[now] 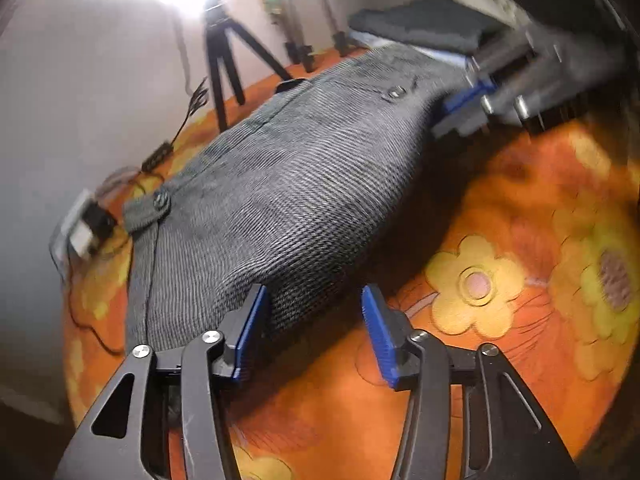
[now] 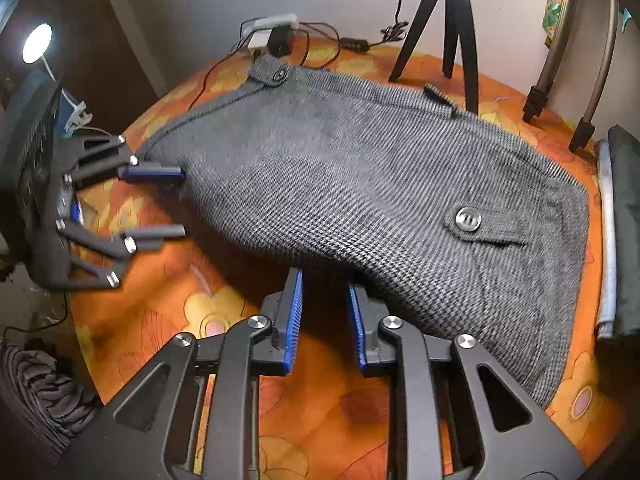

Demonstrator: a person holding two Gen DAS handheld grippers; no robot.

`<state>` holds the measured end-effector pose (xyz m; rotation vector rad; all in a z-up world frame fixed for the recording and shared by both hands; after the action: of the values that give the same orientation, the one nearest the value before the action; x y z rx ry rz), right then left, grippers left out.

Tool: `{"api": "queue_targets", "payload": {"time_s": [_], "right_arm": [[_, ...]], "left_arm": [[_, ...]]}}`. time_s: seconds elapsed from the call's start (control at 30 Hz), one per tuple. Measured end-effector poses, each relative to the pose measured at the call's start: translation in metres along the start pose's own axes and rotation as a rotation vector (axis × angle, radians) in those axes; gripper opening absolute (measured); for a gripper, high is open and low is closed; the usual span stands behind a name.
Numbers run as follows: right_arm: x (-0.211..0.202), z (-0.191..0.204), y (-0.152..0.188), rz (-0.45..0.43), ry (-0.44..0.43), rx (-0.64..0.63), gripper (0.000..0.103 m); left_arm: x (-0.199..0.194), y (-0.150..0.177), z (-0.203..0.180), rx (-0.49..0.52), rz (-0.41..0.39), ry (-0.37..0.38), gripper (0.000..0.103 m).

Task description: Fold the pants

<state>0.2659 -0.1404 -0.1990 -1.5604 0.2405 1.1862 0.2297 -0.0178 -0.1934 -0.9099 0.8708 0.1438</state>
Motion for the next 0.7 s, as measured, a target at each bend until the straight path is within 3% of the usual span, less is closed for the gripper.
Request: {"api": "queue_targets", "payload": {"time_s": [0.17, 0.33, 0.53, 0.6, 0.67, 0.7], "right_arm": [[0.0, -0.007, -0.01, -0.015, -0.005, 0.024, 0.021], [-0.014, -0.009, -0.023, -0.073, 0.018, -0.021, 0.021], [-0.026, 0.011, -0.014, -0.099, -0.041, -0.106, 0.021], [-0.019, 0.026, -0.002, -0.072, -0.036, -0.184, 0.026], [-0.007, 0.034, 0.006, -0.048, 0.008, -0.261, 0.04], [-0.001, 0.036, 0.007, -0.042, 0.029, -0.287, 0.04]], "left_arm": [[0.017, -0.01, 0.006, 0.016, 0.007, -0.028, 0.049], [0.021, -0.025, 0.026, -0.046, -0.011, 0.027, 0.041], [0.032, -0.035, 0.048, -0.163, -0.015, 0.112, 0.041], [0.037, -0.038, 0.049, -0.176, -0.012, 0.124, 0.04], [0.042, -0.041, 0.052, -0.183, -0.01, 0.135, 0.04], [0.044, -0.042, 0.053, -0.189, -0.009, 0.142, 0.04]]}}
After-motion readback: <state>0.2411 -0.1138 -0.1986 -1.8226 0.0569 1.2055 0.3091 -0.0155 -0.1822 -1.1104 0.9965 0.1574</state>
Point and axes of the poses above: each gripper's, at about its wrist camera, not at the fingertips, and x roughly the way its jaws point, z to its left, y to its underside, the point moved 7 cm from there along x, roughly the way its jaws point, and after that the axes turned 7 degrees about -z, right-handed, at the moved point
